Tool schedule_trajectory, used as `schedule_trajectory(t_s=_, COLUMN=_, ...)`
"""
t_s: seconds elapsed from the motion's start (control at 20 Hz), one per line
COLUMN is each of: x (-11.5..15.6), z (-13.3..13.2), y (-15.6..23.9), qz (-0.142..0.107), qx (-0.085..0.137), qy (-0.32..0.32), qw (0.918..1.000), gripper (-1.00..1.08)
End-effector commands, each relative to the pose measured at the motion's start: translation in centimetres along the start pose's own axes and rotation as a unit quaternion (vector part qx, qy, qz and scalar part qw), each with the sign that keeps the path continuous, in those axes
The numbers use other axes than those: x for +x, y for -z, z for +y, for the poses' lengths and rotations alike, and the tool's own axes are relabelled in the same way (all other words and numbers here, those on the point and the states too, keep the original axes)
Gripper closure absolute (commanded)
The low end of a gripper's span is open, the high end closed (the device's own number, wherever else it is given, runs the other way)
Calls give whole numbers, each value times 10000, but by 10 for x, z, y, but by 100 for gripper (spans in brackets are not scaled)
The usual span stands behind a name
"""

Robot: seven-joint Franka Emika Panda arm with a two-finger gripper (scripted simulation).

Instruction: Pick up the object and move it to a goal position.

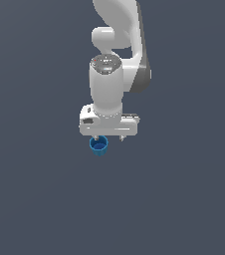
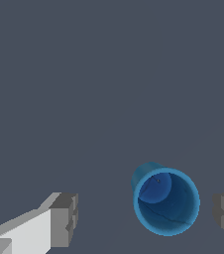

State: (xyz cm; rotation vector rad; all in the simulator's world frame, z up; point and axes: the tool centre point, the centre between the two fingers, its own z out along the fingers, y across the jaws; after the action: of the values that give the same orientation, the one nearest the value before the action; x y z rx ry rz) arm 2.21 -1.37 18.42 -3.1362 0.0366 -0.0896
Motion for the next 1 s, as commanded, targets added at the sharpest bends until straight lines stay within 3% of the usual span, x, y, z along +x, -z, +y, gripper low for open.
schedule_trajectory(t_s=0.0, x=0, z=0, y=0, qz=0, qx=0, qy=0, qw=10000, gripper=-20)
schedule_trajectory(t_s=0.95, x=2, z=10, y=1, qz=-75, qx=-82, qy=415, qw=9991, gripper=-20)
